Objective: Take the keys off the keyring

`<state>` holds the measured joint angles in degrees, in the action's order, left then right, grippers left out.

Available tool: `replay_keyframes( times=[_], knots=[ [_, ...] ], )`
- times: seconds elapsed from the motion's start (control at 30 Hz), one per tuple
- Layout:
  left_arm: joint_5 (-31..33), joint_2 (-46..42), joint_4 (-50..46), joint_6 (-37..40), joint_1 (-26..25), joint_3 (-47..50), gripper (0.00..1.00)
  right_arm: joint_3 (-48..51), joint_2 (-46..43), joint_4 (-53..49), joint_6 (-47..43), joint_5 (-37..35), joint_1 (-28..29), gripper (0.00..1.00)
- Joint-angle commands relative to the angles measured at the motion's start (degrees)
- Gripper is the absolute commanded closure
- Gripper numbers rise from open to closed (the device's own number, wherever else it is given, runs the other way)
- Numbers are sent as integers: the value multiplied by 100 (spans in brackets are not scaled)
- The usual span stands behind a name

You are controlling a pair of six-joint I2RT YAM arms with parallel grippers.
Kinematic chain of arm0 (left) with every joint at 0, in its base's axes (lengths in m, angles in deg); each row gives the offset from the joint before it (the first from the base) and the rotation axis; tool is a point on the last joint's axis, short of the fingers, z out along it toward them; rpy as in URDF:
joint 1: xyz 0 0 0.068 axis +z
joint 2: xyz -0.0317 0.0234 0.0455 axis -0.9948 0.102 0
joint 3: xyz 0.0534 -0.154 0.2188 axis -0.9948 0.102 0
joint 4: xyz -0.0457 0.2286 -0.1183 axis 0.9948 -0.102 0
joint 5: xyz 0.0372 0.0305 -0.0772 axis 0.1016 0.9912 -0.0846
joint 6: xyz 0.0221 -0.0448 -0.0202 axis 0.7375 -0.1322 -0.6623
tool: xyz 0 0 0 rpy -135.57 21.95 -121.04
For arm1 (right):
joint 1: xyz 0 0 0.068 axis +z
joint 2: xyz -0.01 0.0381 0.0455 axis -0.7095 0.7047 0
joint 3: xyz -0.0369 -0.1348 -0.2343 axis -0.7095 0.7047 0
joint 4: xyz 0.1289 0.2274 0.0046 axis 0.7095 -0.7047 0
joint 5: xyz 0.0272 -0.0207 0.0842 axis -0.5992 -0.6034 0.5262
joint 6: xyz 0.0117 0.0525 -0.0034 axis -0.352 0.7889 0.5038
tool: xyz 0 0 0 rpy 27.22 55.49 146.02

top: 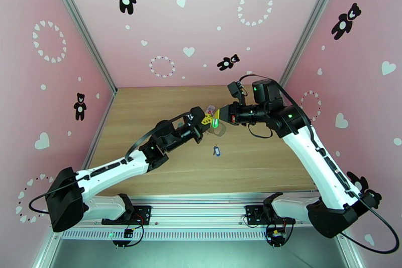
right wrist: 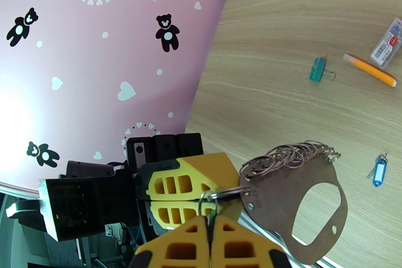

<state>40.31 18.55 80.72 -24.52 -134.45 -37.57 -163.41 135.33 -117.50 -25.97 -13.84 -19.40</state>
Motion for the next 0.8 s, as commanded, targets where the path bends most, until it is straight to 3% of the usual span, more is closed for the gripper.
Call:
replay_keyframes(
  times=[0.0, 0.3, 0.47, 0.77],
  knots=[
    [-357, -225, -1343, -101, 31, -558, 99, 129, -191, 366, 11, 75, 4, 100],
    [-1010, 67, -5106, -59, 275, -2225, 100, 724, -295, 1122, 85, 240, -2, 100],
    [-1291, 191, -6020, -70, 326, -2732, 100, 1101, -423, 1681, 528, 290, 3, 100],
    [-1751, 575, -7004, -311, 522, -3652, 100, 1006, -521, 1313, -415, 493, 4, 100]
  ],
)
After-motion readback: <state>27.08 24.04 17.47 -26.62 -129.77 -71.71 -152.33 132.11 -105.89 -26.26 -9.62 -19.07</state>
